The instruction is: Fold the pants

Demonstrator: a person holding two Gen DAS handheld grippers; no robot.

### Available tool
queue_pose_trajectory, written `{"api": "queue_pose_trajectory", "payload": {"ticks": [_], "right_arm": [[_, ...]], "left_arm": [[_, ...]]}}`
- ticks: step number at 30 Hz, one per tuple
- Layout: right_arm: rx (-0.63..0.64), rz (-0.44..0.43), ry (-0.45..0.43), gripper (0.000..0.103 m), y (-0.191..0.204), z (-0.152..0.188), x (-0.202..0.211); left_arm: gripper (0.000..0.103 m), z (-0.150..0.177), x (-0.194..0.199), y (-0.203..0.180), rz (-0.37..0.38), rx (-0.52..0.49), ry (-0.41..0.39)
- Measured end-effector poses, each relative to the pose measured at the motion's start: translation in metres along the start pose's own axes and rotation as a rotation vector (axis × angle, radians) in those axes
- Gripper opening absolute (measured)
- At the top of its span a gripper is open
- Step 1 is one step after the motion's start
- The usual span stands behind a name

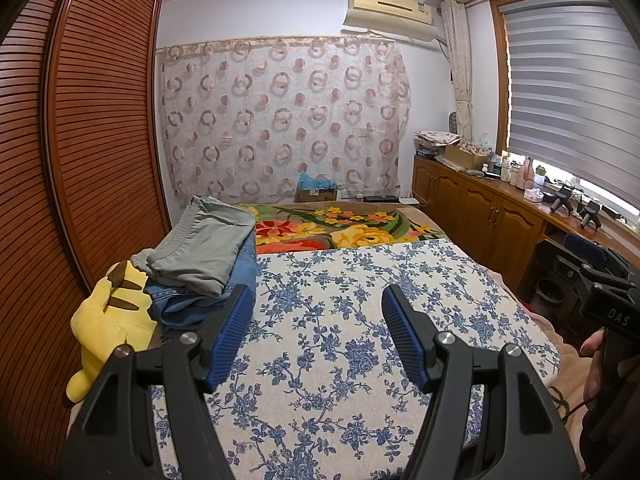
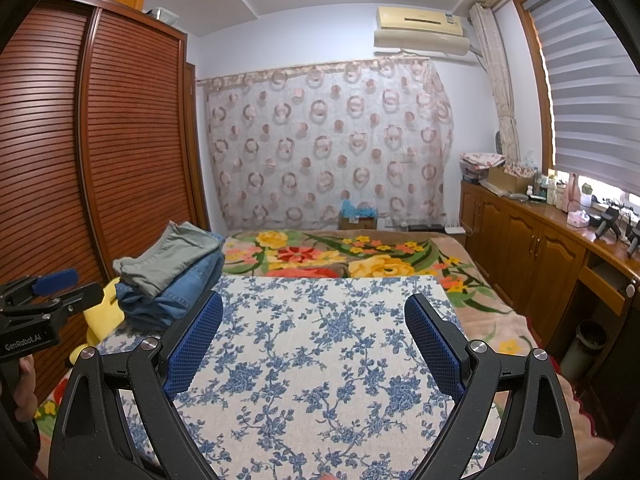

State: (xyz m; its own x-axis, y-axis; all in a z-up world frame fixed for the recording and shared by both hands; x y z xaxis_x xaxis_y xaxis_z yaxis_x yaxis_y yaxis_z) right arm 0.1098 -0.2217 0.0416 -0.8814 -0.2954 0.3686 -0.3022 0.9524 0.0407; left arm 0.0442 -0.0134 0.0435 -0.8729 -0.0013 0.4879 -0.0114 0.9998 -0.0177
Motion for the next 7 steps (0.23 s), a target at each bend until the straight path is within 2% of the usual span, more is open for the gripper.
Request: {"api": "queue_pose_trajectory", "payload": {"ticks": [7], "right_arm": [[-0.001,-0.001,0.0,0.094,0.0,-0.0002,0.0002]], "left_arm": [[0.067,0.0003,-0.0001,0.0001,0.0,-0.001,0.001]]}}
Point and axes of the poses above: each gripper's, at about its wrist camera, not at the fingertips, and x roughly against the way its jaws point, y to its left, z to its underside, the point moved 3 cm from there along -x, roughly the way its jaws point, and after that the axes turned 4 degrees about y, right-handed, at the moved point
